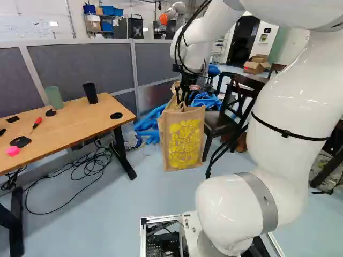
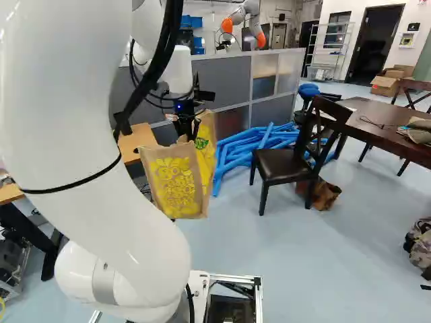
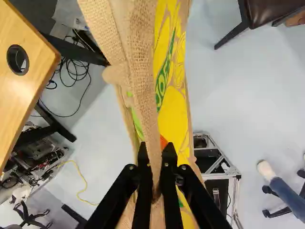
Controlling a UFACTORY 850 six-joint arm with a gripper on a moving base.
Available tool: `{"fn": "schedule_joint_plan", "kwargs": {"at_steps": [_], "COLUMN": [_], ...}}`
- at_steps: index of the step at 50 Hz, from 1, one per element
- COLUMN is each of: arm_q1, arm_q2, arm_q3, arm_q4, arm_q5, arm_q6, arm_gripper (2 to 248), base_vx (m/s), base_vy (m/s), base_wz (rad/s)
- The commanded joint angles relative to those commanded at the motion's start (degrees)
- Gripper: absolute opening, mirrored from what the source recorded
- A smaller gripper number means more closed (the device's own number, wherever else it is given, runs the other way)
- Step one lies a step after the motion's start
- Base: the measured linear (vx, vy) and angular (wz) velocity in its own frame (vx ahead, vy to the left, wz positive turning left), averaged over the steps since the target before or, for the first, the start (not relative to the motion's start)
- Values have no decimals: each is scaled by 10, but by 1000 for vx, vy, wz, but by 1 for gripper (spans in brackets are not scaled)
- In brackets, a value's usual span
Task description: Pick up the bag on the ground and place it on the table
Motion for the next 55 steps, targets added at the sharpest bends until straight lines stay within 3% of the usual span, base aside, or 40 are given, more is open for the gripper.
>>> {"fn": "schedule_joint_plan", "kwargs": {"at_steps": [55], "arm_q1": [0], "arm_q2": [-9], "arm_q3": [-120], "arm_q4": [0], "arm_q5": [-125], "arm_q6": [0], "arm_gripper": [23], "base_vx": [0], "base_vy": [0], "base_wz": [0]}}
